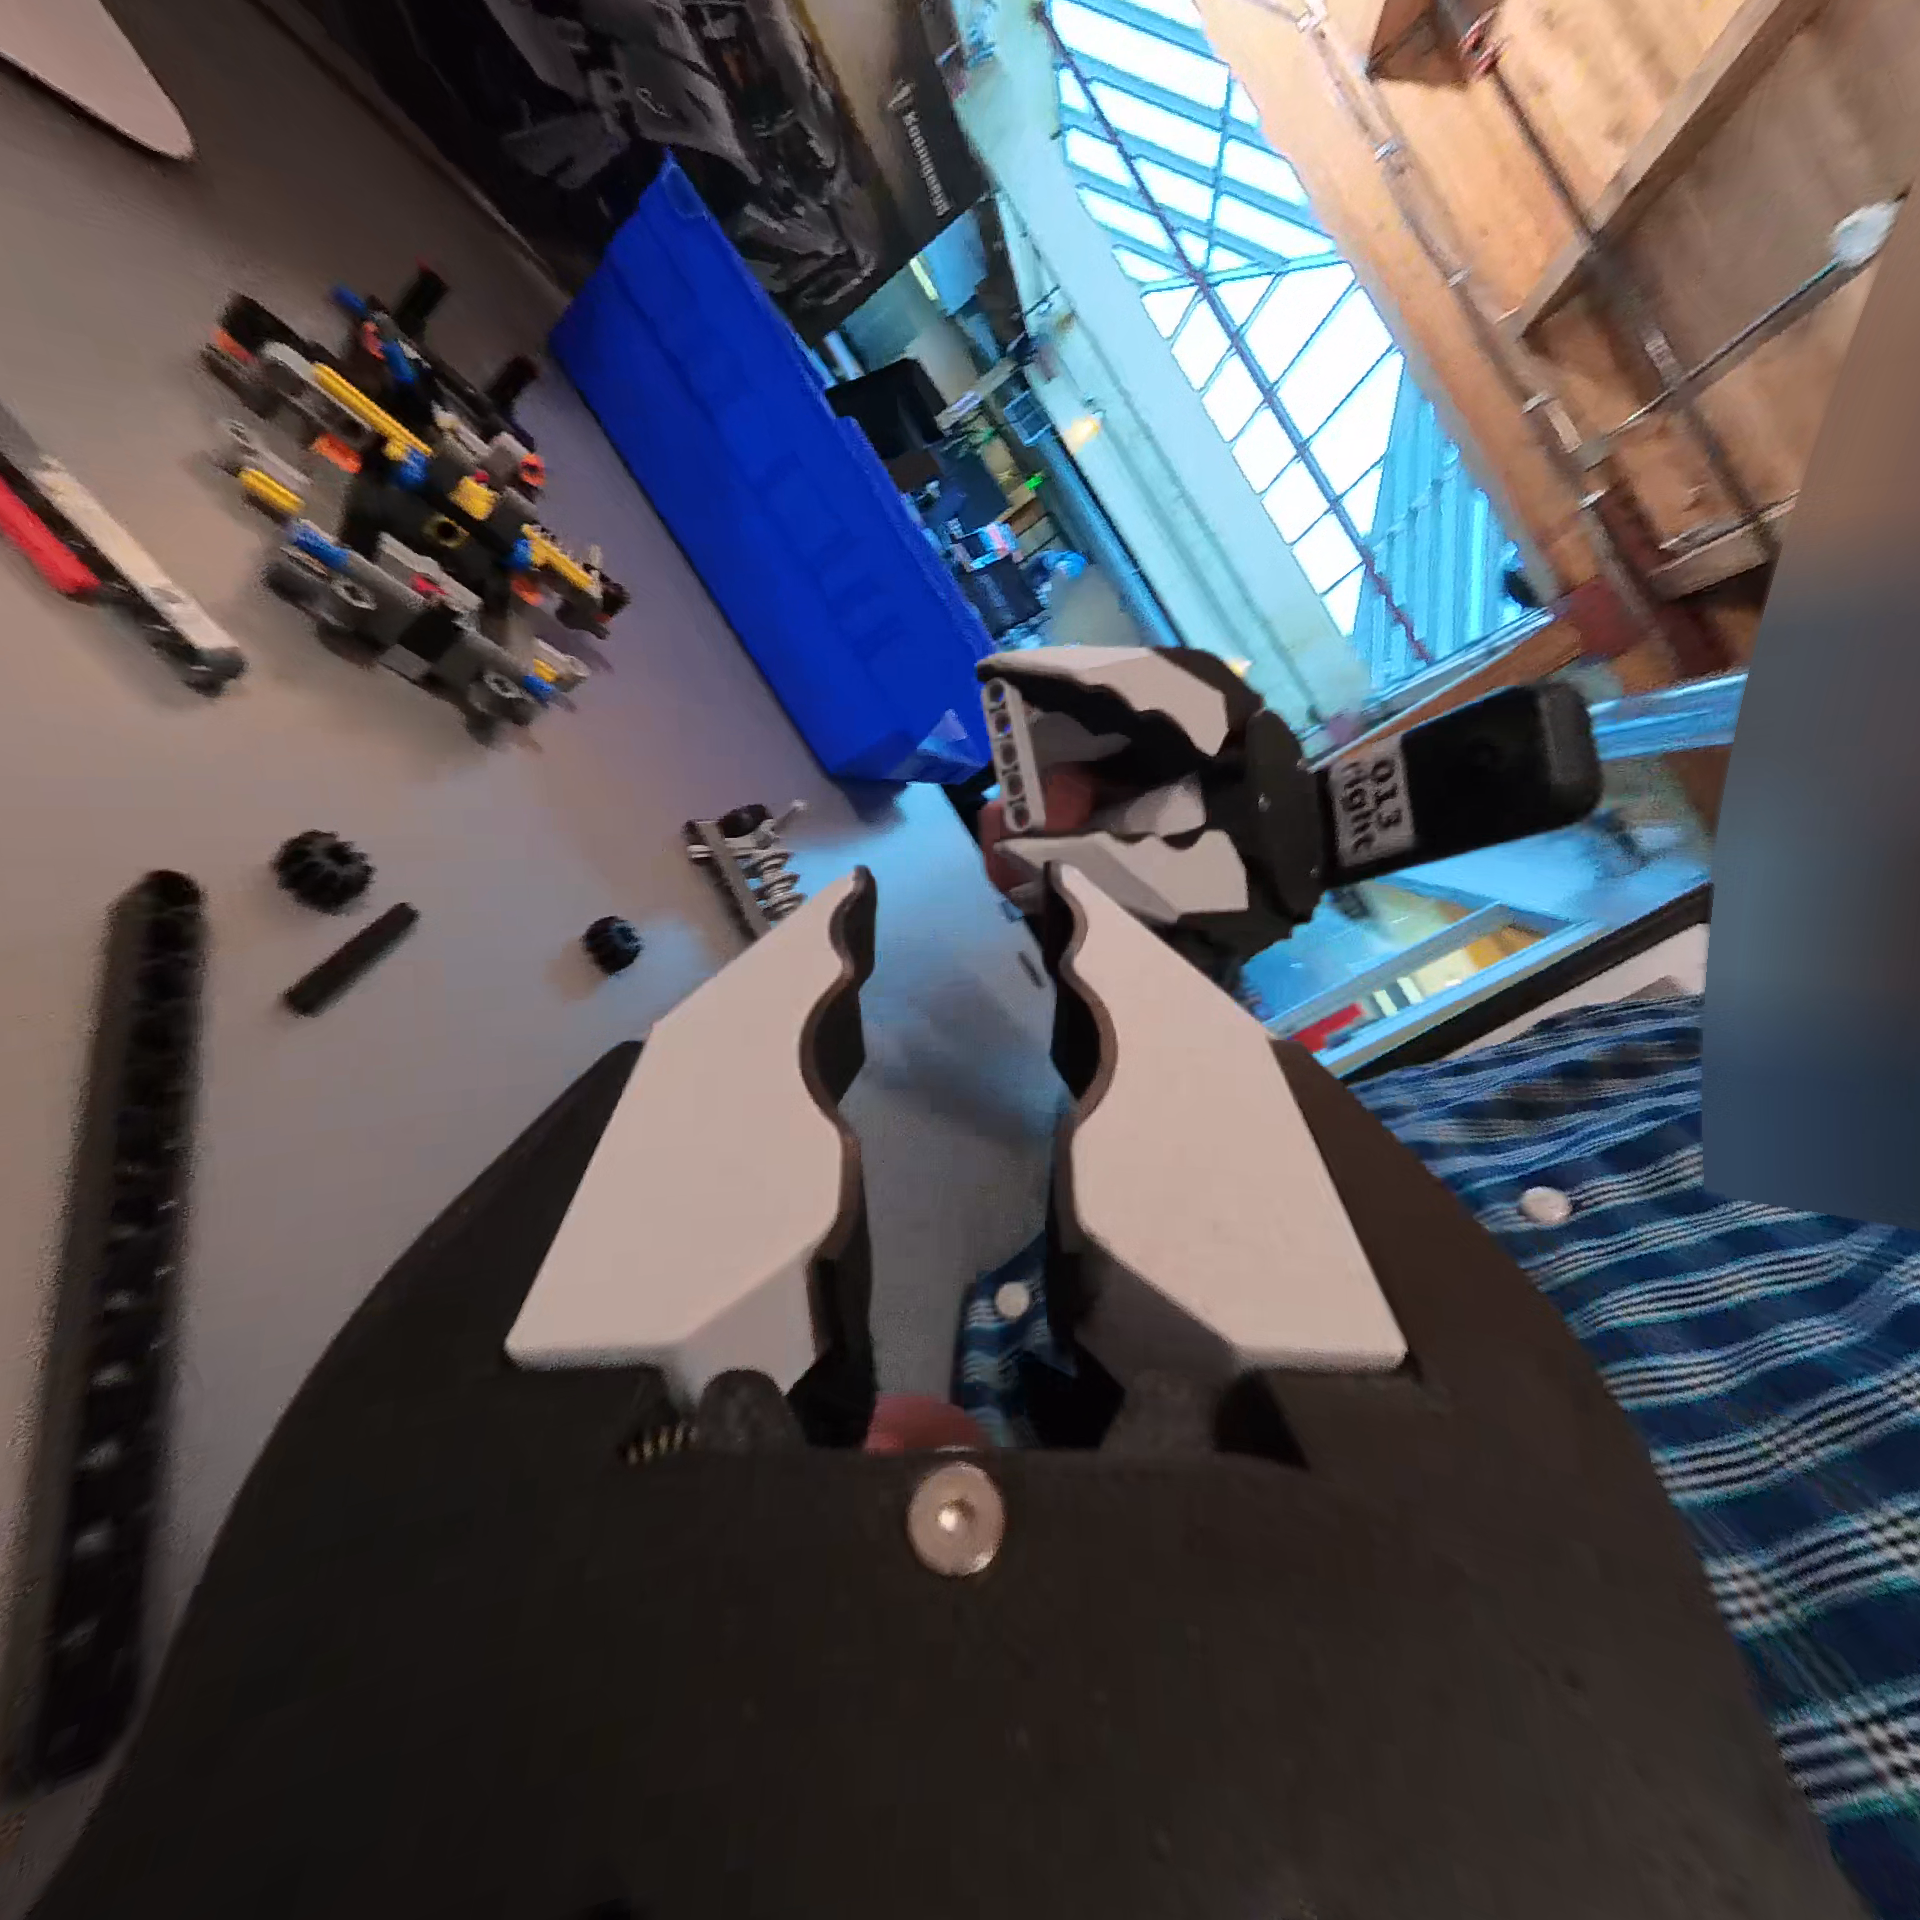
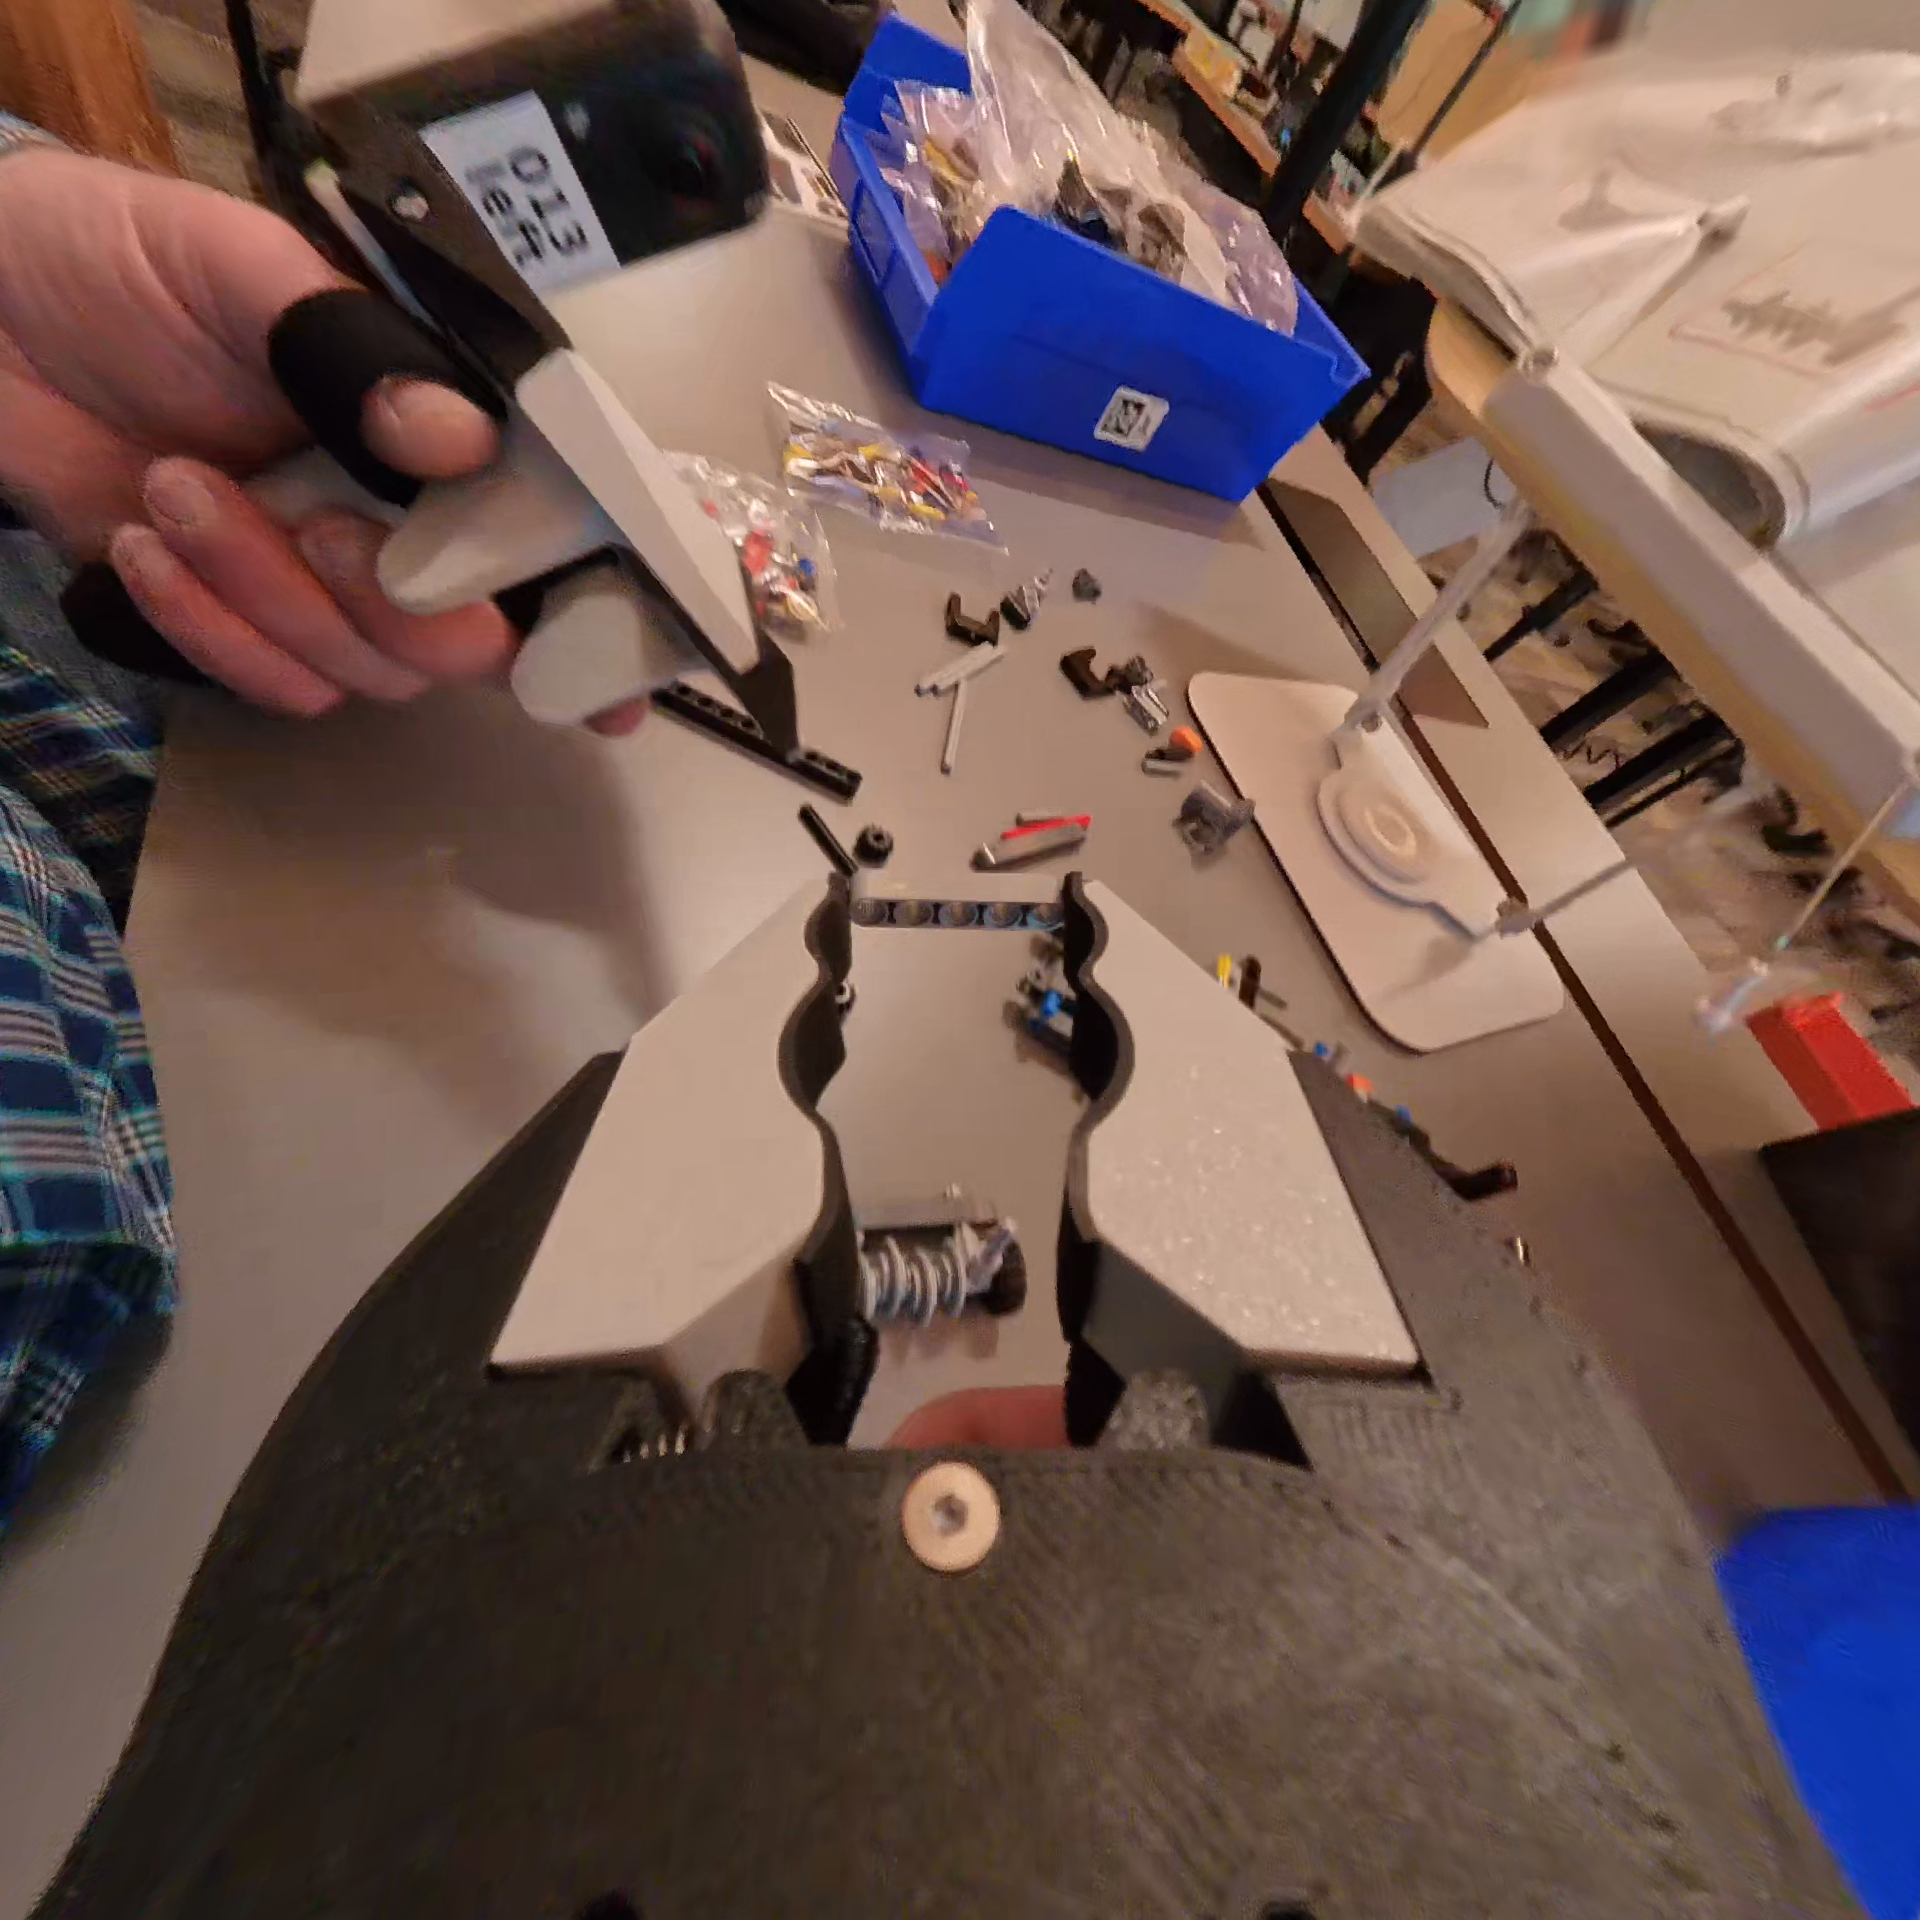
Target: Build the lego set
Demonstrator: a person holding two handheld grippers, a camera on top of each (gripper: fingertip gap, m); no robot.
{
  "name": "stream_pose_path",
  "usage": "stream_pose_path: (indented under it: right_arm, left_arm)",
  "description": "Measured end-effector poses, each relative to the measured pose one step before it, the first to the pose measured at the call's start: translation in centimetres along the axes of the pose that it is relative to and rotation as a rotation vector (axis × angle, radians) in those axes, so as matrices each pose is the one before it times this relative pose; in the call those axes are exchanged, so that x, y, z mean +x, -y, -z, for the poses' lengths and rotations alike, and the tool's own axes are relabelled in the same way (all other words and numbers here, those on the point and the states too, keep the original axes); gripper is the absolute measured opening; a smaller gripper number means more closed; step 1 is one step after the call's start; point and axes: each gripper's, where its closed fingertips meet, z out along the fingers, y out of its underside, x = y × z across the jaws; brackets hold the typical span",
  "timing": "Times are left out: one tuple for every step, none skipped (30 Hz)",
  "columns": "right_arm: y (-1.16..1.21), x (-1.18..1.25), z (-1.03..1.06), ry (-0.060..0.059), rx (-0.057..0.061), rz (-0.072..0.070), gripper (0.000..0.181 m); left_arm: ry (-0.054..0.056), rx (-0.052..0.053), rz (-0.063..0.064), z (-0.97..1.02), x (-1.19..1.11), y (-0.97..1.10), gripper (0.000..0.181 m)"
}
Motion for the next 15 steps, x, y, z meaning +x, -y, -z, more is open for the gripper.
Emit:
stream_pose_path:
  right_arm:
    - [-0.438, 0.236, 0.337, -0.0021, -0.0164, -0.0132, 0.038]
    - [-0.347, 0.236, 0.377, -0.0044, -0.0116, -0.0106, 0.039]
    - [-0.360, 0.298, 0.391, -0.0076, -0.0125, -0.0106, 0.038]
    - [-0.553, 0.271, 0.361, -0.0049, -0.0208, -0.0132, 0.038]
    - [-0.829, 0.176, 0.301, 0.0030, -0.0330, -0.0157, 0.038]
    - [-1.058, 0.205, 0.244, -0.0002, -0.0396, -0.0137, 0.038]
    - [-1.109, 0.237, 0.188, -0.0034, -0.0354, -0.0146, 0.038]
    - [-1.199, 0.064, 0.119, 0.0088, -0.0368, -0.0217, 0.038]
    - [-1.146, 0.099, 0.094, 0.0047, -0.0323, -0.0224, 0.038]
    - [-1.099, 0.069, 0.071, 0.0068, -0.0320, -0.0236, 0.038]
    - [-1.000, -0.139, 0.040, 0.0180, -0.0267, -0.0213, 0.038]
    - [-0.884, -0.106, -0.032, 0.0164, -0.0211, -0.0228, 0.038]
    - [-0.730, -0.012, -0.086, 0.0112, -0.0138, -0.0241, 0.038]
    - [-0.595, -0.091, -0.130, 0.0167, -0.0088, -0.0218, 0.038]
    - [-0.462, -0.036, -0.135, 0.0119, -0.0035, -0.0162, 0.038]
  left_arm:
    - [0.0308, -0.0122, -0.0338, 0.304, -0.293, -0.067, 0.029]
    - [0.0343, -0.0118, -0.0384, 0.290, -0.320, -0.020, 0.029]
    - [0.0339, -0.0123, -0.0355, 0.249, -0.308, 0.006, 0.028]
    - [0.0375, -0.0173, -0.0383, 0.208, -0.368, -0.006, 0.028]
    - [0.0513, -0.0262, -0.0525, 0.161, -0.573, -0.040, 0.028]
    - [0.0612, -0.0268, -0.0688, 0.118, -0.730, 0.064, 0.027]
    - [0.0579, -0.0302, -0.0792, 0.061, -0.740, 0.161, 0.028]
    - [0.0539, -0.0418, -0.0910, -0.059, -0.735, 0.152, 0.031]
    - [0.0581, -0.0477, -0.0990, -0.150, -0.889, 0.185, 0.033]
    - [0.0503, -0.0465, -0.1067, -0.286, -0.887, 0.283, 0.036]
    - [0.0365, -0.0486, -0.1181, -0.437, -0.837, 0.204, 0.039]
    - [0.0321, -0.0524, -0.1104, -0.653, -1.007, -0.038, 0.044]
    - [0.0247, -0.0575, -0.0946, -0.865, -1.065, -0.277, 0.049]
    - [0.0059, -0.0539, -0.0817, -0.925, -0.801, -0.312, 0.056]
    - [-0.0048, -0.0423, -0.0659, -0.879, -0.607, -0.225, 0.062]
